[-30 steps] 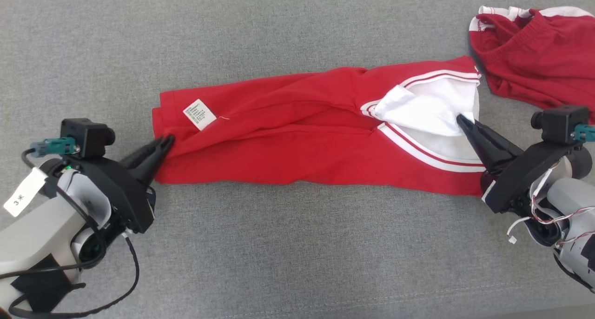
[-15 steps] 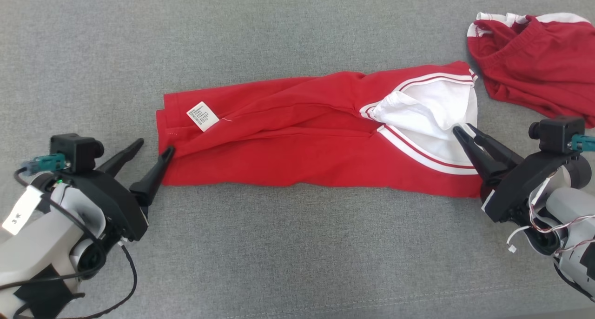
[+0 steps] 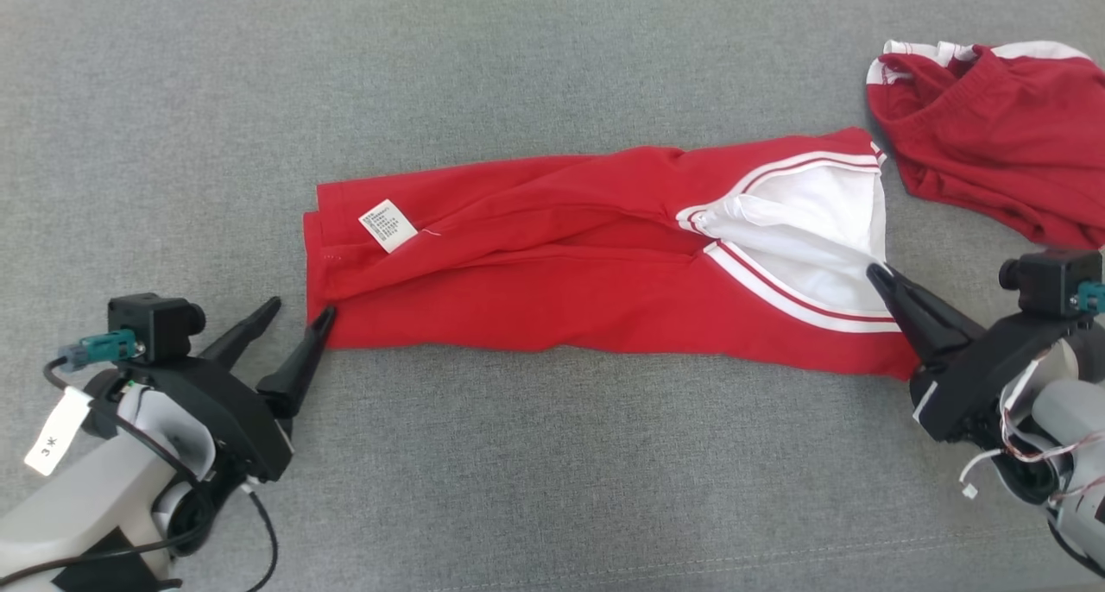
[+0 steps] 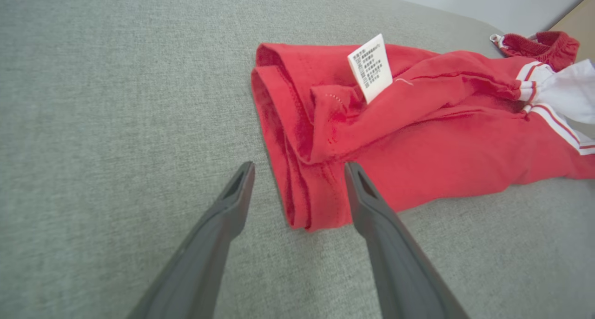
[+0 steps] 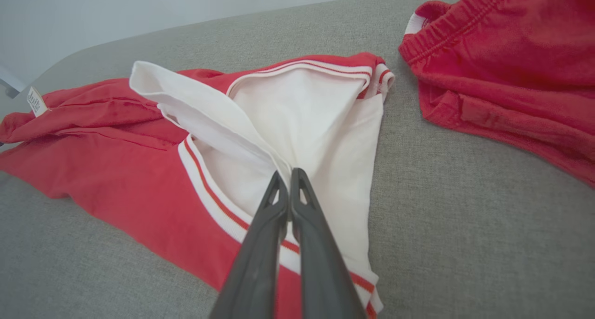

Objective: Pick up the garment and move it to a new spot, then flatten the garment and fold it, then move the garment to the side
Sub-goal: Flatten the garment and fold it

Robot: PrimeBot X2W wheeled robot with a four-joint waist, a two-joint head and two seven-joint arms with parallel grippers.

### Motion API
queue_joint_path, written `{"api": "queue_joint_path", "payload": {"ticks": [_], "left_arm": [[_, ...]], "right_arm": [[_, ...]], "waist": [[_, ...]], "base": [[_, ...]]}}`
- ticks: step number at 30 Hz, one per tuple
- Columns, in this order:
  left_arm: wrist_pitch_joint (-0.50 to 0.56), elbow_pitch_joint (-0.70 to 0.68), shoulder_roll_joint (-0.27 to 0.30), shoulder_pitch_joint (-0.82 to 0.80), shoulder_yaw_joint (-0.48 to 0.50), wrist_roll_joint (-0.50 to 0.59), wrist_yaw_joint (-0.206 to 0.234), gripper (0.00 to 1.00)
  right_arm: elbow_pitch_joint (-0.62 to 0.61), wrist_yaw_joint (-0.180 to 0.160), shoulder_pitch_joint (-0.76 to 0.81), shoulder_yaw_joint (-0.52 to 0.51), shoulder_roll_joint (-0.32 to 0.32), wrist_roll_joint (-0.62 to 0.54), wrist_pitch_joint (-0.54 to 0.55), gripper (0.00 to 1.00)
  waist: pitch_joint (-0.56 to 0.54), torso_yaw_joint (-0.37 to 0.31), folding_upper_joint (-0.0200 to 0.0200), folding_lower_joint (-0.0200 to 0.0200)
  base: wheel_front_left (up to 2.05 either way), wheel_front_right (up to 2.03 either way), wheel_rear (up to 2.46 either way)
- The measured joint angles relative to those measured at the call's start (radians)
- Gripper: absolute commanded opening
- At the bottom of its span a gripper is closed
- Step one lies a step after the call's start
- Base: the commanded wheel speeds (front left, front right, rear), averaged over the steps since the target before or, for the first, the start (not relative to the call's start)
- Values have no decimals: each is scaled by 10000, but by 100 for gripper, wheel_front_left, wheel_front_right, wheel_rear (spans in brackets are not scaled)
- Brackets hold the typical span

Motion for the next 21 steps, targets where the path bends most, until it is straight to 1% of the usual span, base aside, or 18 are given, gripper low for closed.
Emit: {"api": "queue_joint_path", "payload": {"ticks": [1, 2, 3, 4, 5, 13, 18, 21], "left_arm": [[0, 2, -54, 31, 48, 0, 0, 100], [0, -12, -109, 76, 138, 0, 0, 100], [0, -23, -155, 146, 222, 0, 0, 100], [0, -58, -196, 292, 384, 0, -2, 100], [0, -58, -209, 362, 460, 0, 0, 100], [0, -144, -257, 923, 1093, 13, 0, 100], [0, -376, -382, 1236, 1331, 370, 10, 100], [0, -560, -422, 1431, 1653, 453, 182, 100]], "right_arm": [[8, 0, 75, -54, -6, 0, 0, 18], [10, 0, 152, -65, -8, 0, 0, 18], [19, 0, 237, -77, -10, 0, 0, 34], [25, 0, 427, -102, -25, -2, 0, 76], [46, 0, 516, -109, -42, -19, 0, 100], [102, 0, 811, -727, -50, -98, 0, 100], [96, 0, 1293, -1250, -58, -98, 0, 100], [42, 0, 1531, -1720, -50, -92, 0, 100]], "waist": [[-24, 7, 0, 0], [-57, 13, 0, 0], [-91, 18, 0, 0], [-158, 27, 0, 0], [-188, 31, 0, -1], [-437, -17, 0, 0], [-574, -44, 1, 0], [-684, -57, 1, -1]], "base": [[0, 0, 0], [0, 0, 0], [0, 0, 0], [0, 0, 0], [0, 0, 0], [0, 0, 0], [0, 0, 0], [0, 0, 0]]}}
